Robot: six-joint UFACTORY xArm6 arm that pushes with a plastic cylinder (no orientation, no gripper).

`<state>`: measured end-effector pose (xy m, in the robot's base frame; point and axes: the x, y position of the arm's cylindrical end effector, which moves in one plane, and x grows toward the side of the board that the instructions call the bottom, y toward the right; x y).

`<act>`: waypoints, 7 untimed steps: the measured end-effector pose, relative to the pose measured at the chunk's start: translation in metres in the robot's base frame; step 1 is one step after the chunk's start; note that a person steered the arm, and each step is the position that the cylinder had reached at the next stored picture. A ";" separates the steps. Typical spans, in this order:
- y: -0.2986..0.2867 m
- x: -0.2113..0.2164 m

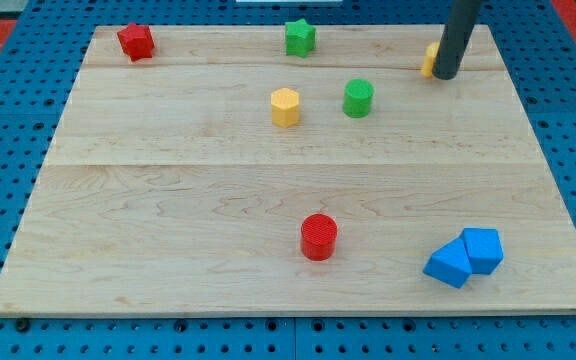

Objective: Place the red circle diagonal to the yellow hexagon

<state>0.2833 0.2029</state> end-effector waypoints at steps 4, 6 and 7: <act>0.063 0.008; 0.067 0.034; 0.067 0.049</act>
<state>0.3326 0.2694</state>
